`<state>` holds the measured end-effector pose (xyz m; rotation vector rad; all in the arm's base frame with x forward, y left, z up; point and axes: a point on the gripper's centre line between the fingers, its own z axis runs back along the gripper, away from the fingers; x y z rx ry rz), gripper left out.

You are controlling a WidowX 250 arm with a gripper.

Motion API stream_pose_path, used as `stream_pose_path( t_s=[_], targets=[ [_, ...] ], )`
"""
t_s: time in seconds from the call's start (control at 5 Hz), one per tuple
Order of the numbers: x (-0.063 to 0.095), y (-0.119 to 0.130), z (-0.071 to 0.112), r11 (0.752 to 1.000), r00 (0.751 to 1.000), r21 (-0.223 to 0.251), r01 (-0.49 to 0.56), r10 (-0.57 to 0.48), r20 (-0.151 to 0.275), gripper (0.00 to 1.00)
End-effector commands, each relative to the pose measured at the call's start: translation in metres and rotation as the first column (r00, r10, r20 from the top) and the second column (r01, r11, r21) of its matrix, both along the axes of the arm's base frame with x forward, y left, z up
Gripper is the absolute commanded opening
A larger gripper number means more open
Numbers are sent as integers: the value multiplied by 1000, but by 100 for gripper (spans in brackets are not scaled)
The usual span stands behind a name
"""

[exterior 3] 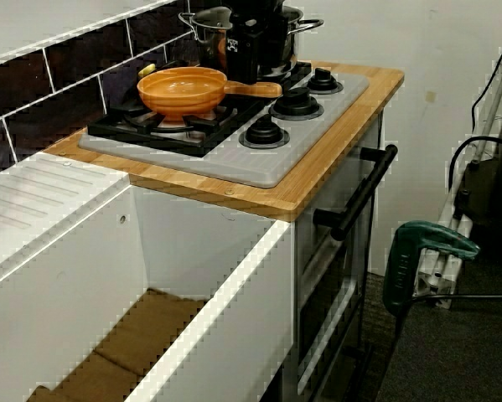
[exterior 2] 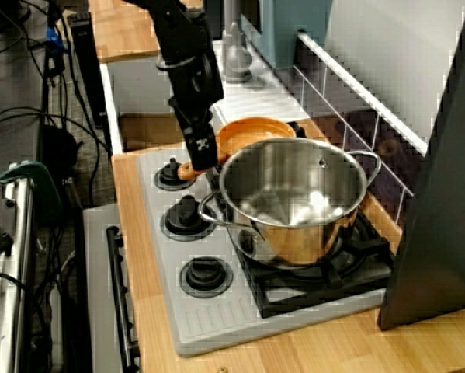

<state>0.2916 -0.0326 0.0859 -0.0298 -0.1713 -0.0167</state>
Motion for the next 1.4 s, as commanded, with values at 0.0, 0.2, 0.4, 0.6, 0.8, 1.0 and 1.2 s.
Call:
stream_pose_path(
  t_s=[0.0,0.2,0.4,0.6,0.8,1.0,1.2],
  targets=[
    [1,0,2,1000,1000,1,2,-2,21,100],
    [2,1,-1,1000,1000,2,0,0,17,100],
    [1,1,-4,1000,1000,3,-2,2,17,100],
    [2,-1,-9,1000,1000,13,0,0,10,100],
    [3,-1,-13,1000,1000,16,-1,1,6,100],
    [2,-2,-16,1000,1000,19,0,0,2,100],
    [1,-2,-17,1000,1000,10,-2,2,2,0]
  ],
)
